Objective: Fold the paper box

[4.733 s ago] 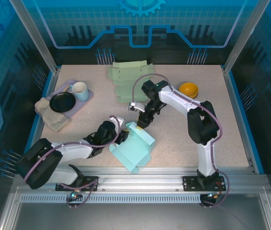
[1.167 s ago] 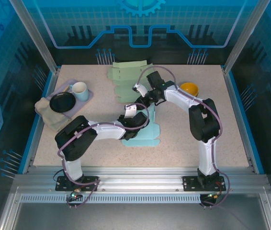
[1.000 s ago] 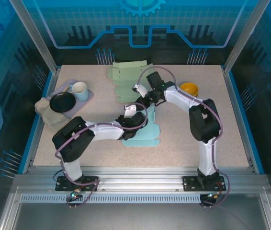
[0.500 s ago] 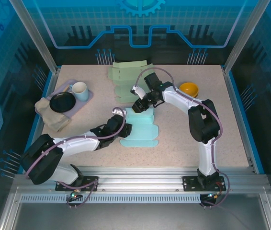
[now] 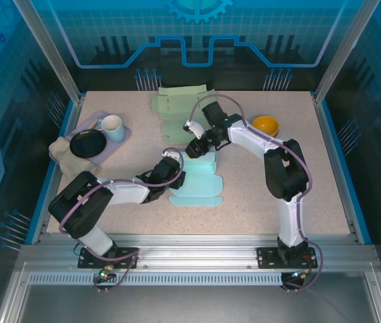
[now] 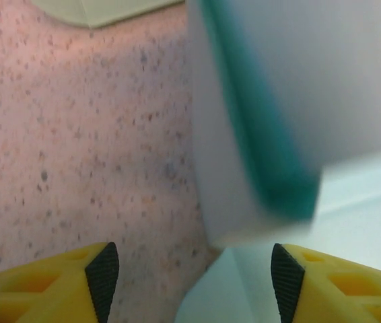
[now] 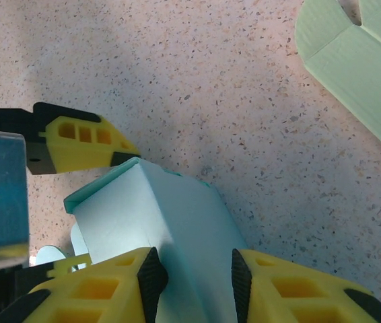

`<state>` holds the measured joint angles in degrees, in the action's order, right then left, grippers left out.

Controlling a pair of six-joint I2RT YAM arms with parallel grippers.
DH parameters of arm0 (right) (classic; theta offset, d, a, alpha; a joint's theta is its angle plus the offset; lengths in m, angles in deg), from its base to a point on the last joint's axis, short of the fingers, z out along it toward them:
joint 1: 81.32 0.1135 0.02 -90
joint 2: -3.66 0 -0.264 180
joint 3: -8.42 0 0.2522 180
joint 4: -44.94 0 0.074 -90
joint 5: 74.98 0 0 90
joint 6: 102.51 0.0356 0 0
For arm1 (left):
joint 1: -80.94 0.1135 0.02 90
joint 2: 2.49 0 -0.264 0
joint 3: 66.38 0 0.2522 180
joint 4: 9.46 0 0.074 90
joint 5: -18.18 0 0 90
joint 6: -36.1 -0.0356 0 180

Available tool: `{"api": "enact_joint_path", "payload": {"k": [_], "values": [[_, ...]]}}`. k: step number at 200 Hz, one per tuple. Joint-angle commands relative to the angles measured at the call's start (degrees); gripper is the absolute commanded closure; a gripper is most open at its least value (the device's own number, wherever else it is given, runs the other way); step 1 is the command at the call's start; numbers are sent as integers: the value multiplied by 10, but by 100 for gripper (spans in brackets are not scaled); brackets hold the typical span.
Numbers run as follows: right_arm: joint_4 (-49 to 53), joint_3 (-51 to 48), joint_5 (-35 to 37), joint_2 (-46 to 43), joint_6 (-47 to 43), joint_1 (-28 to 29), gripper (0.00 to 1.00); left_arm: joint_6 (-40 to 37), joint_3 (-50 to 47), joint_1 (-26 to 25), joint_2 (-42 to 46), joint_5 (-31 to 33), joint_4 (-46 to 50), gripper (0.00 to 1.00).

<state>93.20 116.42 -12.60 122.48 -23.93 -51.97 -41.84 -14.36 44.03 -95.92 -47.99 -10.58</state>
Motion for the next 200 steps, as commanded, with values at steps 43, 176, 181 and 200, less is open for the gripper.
{"api": "enact_joint_path", "payload": {"k": [43,176,181,200], "values": [[81,-28,48,66,-15,17,64,-8,62,3,-54,111,-14,71],[44,-32,99,76,61,25,65,102,180,-19,-136,217,197,68],[44,-31,102,76,63,26,65,102,179,-19,-133,210,194,66],[44,-32,114,78,70,26,65,92,177,-19,-117,181,185,60]]}}
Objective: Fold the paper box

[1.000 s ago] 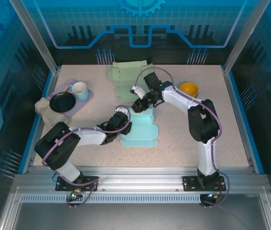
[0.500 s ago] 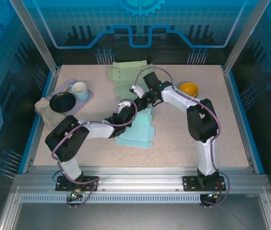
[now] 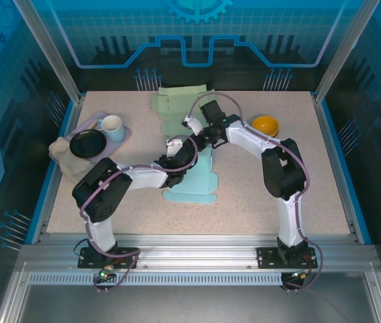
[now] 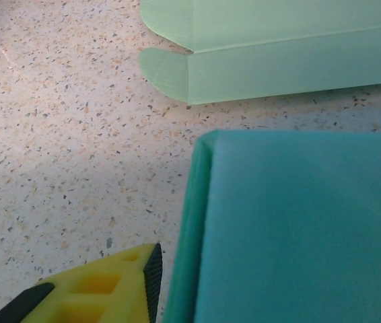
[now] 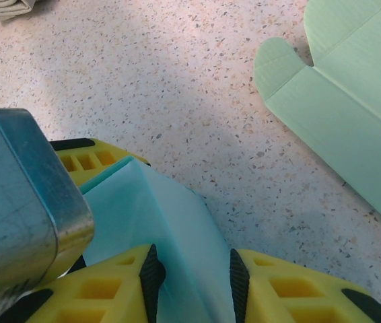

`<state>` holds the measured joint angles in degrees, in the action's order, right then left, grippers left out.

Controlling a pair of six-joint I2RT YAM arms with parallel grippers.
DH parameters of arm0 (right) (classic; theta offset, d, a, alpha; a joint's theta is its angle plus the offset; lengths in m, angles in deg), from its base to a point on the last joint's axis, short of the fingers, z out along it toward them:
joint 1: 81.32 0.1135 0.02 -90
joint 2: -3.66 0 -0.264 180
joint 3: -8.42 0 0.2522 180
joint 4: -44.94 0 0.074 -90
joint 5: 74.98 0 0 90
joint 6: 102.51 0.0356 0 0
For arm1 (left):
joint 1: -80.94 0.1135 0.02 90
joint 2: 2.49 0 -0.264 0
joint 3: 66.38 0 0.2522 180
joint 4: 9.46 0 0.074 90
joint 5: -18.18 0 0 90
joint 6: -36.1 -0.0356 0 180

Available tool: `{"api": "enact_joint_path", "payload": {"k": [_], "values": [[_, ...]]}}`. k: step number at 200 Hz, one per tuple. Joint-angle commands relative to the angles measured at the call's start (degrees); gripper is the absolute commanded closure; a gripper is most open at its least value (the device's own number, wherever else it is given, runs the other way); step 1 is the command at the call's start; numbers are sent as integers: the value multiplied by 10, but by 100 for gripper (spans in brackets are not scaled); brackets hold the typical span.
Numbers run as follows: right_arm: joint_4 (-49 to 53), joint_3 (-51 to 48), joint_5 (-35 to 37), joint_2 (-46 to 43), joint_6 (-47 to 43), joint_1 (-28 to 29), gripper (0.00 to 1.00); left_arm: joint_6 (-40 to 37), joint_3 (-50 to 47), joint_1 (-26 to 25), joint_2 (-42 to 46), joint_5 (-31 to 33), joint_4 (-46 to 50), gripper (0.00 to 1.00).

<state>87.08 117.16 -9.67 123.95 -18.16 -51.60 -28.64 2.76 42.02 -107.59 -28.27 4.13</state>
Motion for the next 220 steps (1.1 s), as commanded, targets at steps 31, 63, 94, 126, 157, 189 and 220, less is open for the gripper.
{"api": "enact_joint_path", "payload": {"k": [31,63,94,126,157,189,220], "values": [[104,-40,98,62,19,21,65,-61,-25,1,40,-73,-1,43],[108,-35,101,59,21,22,65,-91,-87,0,92,-140,-54,38],[108,-34,106,54,27,22,64,-101,-157,0,169,-168,-67,36],[105,-32,110,50,33,22,64,-61,-187,5,213,-140,-6,38],[107,-27,110,49,36,23,62,-50,-214,5,228,-143,-22,40],[116,-13,106,45,39,23,60,-53,-227,13,243,-162,-45,40],[129,4,111,39,33,23,58,-56,-223,23,239,-168,-44,40]]}}
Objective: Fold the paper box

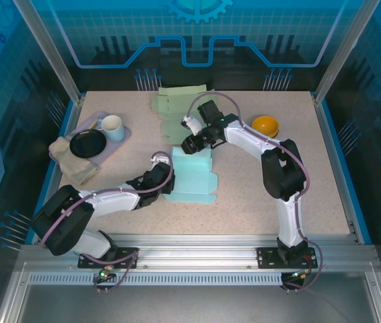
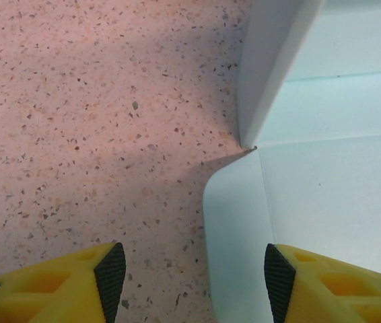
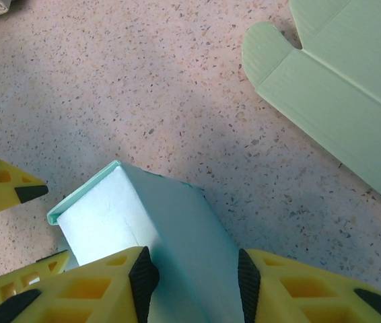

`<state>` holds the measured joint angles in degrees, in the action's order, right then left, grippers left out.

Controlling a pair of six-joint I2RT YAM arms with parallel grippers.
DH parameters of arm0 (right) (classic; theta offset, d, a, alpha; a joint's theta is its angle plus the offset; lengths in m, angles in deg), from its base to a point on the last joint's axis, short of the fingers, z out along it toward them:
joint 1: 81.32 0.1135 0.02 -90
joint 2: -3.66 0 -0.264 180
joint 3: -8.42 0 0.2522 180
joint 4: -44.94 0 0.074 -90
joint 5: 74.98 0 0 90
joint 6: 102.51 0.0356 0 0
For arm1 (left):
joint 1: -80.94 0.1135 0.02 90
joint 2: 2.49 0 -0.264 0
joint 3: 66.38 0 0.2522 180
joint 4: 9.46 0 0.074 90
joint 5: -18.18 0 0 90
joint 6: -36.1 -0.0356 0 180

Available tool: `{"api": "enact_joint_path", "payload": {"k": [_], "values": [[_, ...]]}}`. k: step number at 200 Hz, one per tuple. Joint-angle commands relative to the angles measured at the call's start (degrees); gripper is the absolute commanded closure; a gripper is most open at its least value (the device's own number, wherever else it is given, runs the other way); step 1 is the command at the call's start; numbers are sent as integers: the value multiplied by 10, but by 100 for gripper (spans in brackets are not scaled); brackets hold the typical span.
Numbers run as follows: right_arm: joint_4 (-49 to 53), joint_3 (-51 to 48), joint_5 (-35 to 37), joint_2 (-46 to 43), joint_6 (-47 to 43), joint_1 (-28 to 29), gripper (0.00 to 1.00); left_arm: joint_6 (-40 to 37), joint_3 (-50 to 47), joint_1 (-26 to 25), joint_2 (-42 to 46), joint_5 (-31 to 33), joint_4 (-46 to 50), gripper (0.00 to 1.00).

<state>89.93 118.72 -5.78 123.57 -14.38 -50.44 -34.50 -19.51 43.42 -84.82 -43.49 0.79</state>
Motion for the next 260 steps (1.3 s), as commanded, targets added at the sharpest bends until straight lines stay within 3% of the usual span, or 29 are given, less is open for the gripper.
{"api": "enact_joint_path", "payload": {"k": [1,74,170,223,260], "values": [[101,-11,72,43,-4,11,58,2,-1,9,12,-16,-10,40],[118,20,80,-2,-18,16,49,25,-21,20,58,-6,15,40],[88,-103,237,-156,-188,86,46,134,-34,32,199,1,185,38],[104,-90,288,-125,-229,97,44,148,-51,32,244,-12,205,38],[117,-38,294,-75,-208,84,44,151,-55,32,257,-24,219,38]]}}
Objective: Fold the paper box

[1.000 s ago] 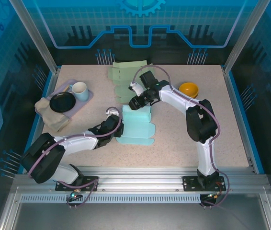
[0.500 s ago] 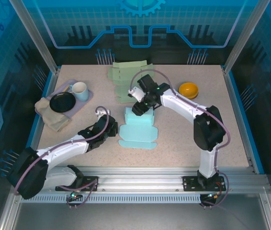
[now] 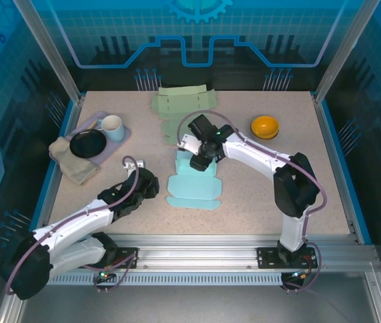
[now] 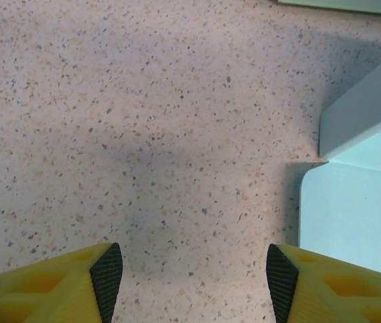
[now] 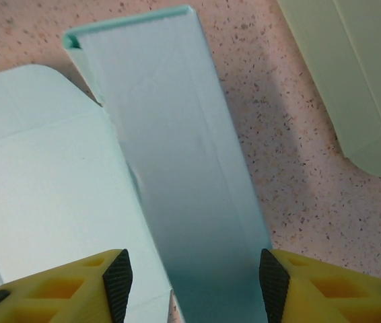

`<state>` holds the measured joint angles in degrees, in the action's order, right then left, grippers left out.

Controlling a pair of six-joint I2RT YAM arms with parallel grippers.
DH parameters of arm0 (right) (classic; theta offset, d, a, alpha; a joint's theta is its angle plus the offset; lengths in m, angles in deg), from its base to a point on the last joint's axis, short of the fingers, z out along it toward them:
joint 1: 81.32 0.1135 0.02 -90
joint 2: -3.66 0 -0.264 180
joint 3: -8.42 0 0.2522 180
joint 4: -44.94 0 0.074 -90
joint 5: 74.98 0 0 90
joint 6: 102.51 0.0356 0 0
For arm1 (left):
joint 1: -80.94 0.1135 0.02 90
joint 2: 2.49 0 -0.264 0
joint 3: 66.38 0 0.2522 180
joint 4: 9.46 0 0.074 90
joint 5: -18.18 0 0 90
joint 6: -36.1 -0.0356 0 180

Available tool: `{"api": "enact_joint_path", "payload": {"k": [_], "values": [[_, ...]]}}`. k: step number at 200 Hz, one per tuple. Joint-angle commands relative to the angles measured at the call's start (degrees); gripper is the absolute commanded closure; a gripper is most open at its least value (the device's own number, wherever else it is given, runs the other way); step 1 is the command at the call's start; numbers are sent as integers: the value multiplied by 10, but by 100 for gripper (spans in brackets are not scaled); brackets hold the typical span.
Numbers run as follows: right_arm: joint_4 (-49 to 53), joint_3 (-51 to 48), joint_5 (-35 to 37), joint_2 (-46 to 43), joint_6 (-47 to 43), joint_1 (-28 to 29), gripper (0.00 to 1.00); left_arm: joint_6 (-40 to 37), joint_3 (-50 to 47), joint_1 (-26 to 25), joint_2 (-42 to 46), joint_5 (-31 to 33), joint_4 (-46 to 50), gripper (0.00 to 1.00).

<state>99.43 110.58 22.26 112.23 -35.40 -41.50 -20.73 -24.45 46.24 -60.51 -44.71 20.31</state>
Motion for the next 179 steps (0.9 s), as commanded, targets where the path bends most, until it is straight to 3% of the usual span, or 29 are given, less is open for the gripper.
{"api": "enact_joint_path", "payload": {"k": [1,50,84,142,179], "values": [[23,46,13,40,4,-7,44,14,-5,4,14,-11,24,38],[76,179,-86,143,135,-114,44,9,19,4,18,-35,55,37],[89,210,-116,201,209,-178,45,17,63,3,8,-67,89,36],[6,106,-257,199,348,-276,45,58,132,4,-35,-120,75,33],[-107,-35,-300,121,413,-282,45,97,232,4,-114,-140,63,29]]}}
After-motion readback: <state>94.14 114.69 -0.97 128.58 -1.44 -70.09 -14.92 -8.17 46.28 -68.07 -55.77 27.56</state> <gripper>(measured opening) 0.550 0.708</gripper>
